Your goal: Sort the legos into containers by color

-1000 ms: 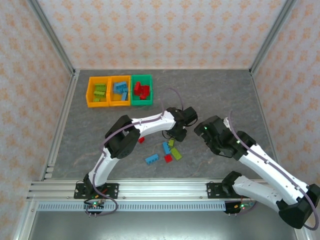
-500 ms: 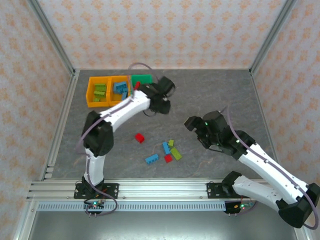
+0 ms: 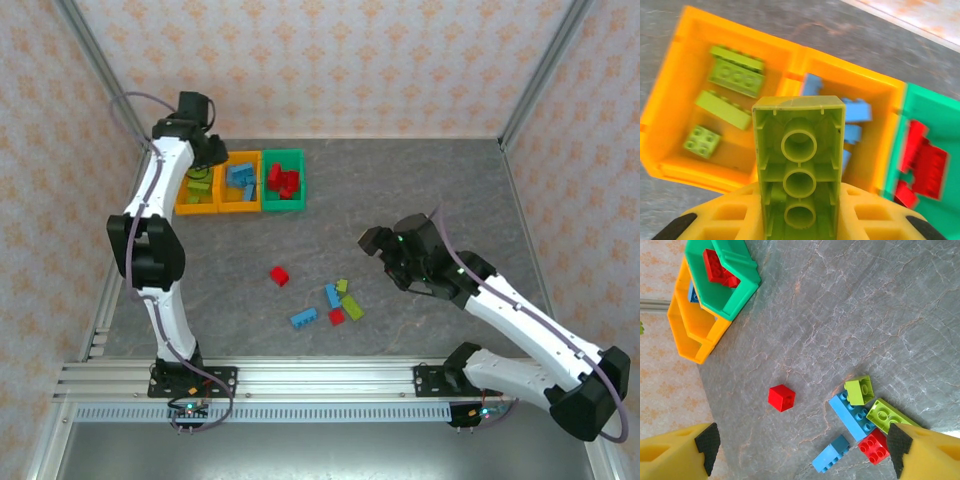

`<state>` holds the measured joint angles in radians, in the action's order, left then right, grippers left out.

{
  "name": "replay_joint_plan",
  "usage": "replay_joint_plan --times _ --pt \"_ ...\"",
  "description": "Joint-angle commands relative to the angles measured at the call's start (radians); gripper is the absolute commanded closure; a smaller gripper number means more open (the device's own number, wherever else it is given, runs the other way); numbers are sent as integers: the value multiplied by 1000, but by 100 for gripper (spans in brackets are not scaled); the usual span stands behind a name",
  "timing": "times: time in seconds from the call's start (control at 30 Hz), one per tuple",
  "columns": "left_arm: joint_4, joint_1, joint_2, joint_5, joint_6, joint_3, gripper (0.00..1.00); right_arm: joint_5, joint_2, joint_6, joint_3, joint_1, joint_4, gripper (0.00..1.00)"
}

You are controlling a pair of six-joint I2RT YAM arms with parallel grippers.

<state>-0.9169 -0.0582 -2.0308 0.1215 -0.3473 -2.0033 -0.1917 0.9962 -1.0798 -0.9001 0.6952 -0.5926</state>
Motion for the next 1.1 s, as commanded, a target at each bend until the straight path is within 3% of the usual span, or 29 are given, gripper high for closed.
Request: replay_joint_plan --times 0.0,0.17,0.33,0.47,0.6,0.73,1.0,1.07 --pt "-64 -58 -55 -30 -31 -59 74 3 12 -5 -43 9 10 11" --pt "-160 -95 -184 -32 -7 -209 68 9 39 10 -56 9 11 11" --pt "-184 -104 -220 -15 -1 -278 43 -12 108 49 -112 9 -3 11" --pt "-174 -103 -160 20 -8 -259 36 -32 180 84 -156 9 -25 11" --pt "-147 -79 -1 94 -28 -129 38 -42 289 152 -236 25 -70 14" --pt "-90 12 248 105 -4 81 38 -42 473 283 -400 78 -153 14" --pt "-91 244 640 -32 70 464 38 -30 873 572 -738 208 -281 14" --pt "-89 263 737 -58 66 574 38 -24 955 649 -807 233 -305 14"
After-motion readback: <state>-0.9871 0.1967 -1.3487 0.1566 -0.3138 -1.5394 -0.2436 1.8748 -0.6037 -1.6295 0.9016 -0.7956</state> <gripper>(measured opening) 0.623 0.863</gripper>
